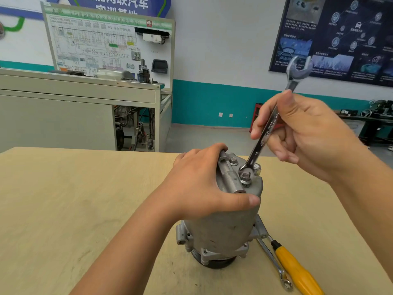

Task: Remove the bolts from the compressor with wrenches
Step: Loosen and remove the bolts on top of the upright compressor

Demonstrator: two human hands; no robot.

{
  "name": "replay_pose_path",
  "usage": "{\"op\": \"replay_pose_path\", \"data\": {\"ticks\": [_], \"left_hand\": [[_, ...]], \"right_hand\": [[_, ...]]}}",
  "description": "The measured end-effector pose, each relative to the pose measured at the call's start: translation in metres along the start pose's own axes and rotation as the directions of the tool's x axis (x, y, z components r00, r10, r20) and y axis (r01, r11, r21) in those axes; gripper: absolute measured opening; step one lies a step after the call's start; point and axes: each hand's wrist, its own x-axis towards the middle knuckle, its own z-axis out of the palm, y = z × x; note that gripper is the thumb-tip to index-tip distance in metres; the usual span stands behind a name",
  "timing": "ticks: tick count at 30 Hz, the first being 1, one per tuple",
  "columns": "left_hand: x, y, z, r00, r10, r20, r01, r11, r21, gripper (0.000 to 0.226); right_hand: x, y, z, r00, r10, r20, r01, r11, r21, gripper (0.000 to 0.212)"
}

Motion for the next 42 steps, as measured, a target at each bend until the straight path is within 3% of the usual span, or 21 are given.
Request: {"op": "replay_pose_path", "data": {"ticks": [5,10,14,20,25,32,39,42], "left_hand": [[-0.001,0.000,0.000,1.000,-0.001,0.003,0.001,1.000,-0.009,0.106],[0.000,0.001,-0.001,1.000,-0.002,0.004,0.002,1.000,-0.007,0.106],[0.000,0.001,-0.001,1.000,-0.004,0.004,0.004,1.000,-0.009,0.108],[-0.001,0.003,-0.003,1.000,0.015,0.003,-0.015,1.000,-0.023,0.108],[-0.001,0.004,-0.004,1.000,0.013,0.005,-0.013,0.999,-0.044,0.104],[0.000,0.004,-0.002,1.000,0.010,0.000,-0.010,0.999,-0.043,0.099],[0.000,0.003,-0.001,1.000,-0.009,-0.001,0.009,1.000,-0.007,0.105],[0.000,0.002,-0.001,1.000,-0.009,-0.003,0.009,1.000,-0.008,0.105]], "right_hand": [[0.007,-0.002,0.009,0.998,0.056,0.003,-0.056,0.998,-0.015,0.040],[0.009,-0.005,0.017,0.999,0.014,0.037,-0.004,0.963,-0.271,0.034],[0.007,-0.010,0.018,0.994,-0.003,0.112,0.037,0.953,-0.300,0.037],[0.007,-0.011,0.022,0.996,0.004,0.094,0.029,0.938,-0.344,0.036],[0.006,-0.012,0.026,0.995,-0.026,0.093,0.052,0.954,-0.294,0.029],[-0.011,-0.007,0.024,0.986,-0.055,0.160,0.092,0.968,-0.235,0.038],[-0.016,0.008,0.015,0.986,-0.168,0.006,0.168,0.986,-0.008,0.038],[-0.009,0.013,0.015,0.986,-0.151,-0.069,0.154,0.987,0.042,0.036]]}}
